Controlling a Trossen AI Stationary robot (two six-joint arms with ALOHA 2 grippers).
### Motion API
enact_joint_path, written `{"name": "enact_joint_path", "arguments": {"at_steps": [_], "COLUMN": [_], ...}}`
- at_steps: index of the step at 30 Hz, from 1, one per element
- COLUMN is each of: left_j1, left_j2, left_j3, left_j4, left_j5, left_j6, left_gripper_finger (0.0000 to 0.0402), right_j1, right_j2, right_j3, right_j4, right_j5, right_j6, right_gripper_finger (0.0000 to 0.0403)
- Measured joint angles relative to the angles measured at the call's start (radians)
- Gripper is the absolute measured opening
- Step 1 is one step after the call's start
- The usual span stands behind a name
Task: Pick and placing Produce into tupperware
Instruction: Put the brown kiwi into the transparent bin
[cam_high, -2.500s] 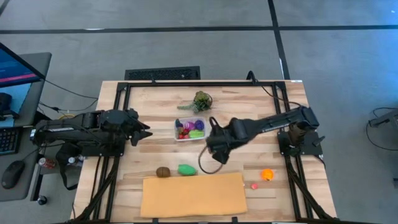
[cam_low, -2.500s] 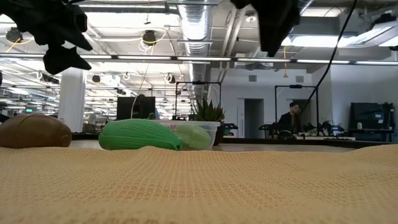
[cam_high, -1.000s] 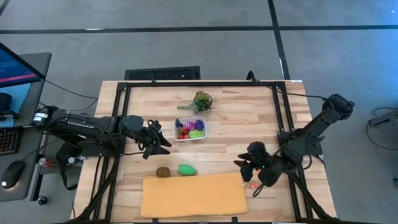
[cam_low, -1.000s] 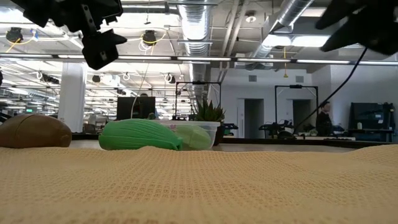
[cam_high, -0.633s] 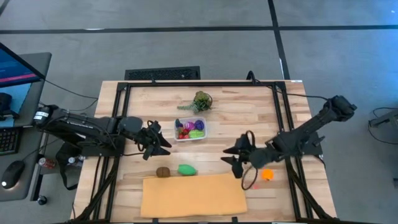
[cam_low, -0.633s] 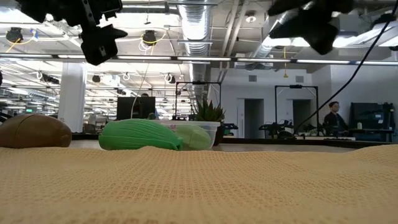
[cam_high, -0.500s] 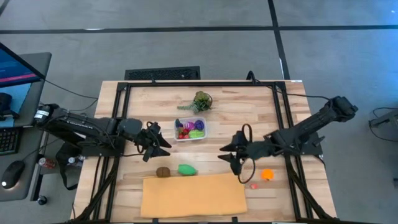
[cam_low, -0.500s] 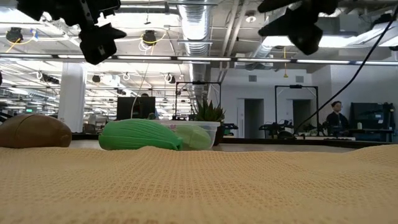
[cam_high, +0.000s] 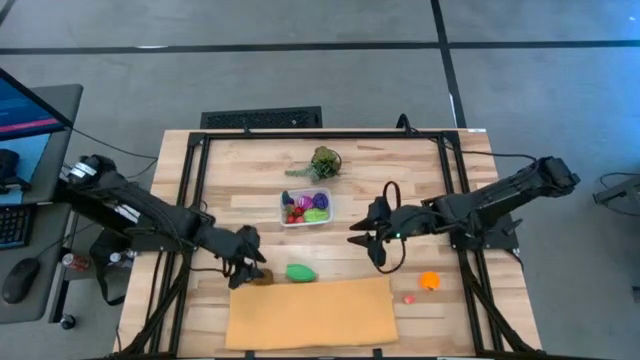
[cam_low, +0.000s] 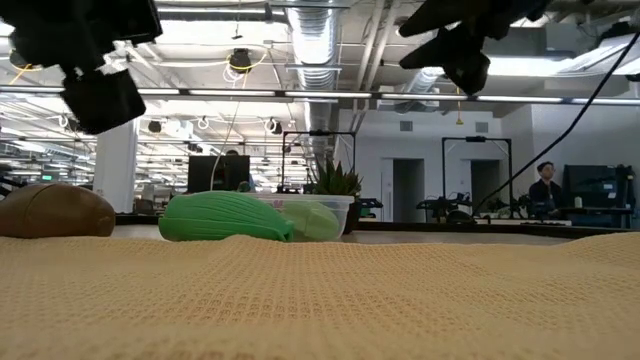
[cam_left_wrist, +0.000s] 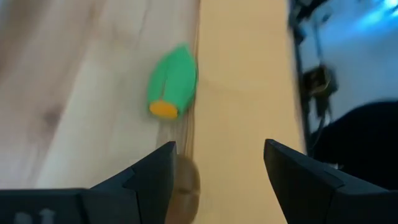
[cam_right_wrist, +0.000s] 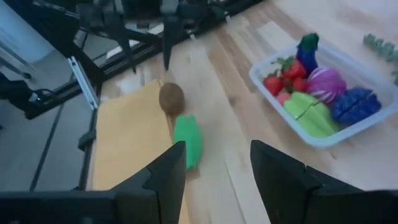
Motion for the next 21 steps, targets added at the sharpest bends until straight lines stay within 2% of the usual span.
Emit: {"name": "enact_joint_path", "arguments": {"at_steps": [5,13,21], "left_j1": [-0.049,-0.086,-0.086], "left_j2": [0.128,0.310,0.408], "left_j3": [0.095,0.277,0.356], "left_j4": [-0.106,-0.312,-0.424], "left_j5": [-0.010,-0.090,-0.054], "left_j6": [0.015,0.099,0.122], "left_gripper_finger": [0.0231,0.0231,0.0231], "right_j1": [-0.049,-0.103,-0.127], "right_j2": [-0.059,-0.161,-0.225], "right_j3": [0.000,0.000,0.000], "right_j4": [0.004,0.000,-0.005], "right_j5": [-0.034,-0.035,-0.035], "right_j6": [-0.034,-0.092,-0.096], "right_gripper_finger": [0.0171,0.0171,0.0171]}}
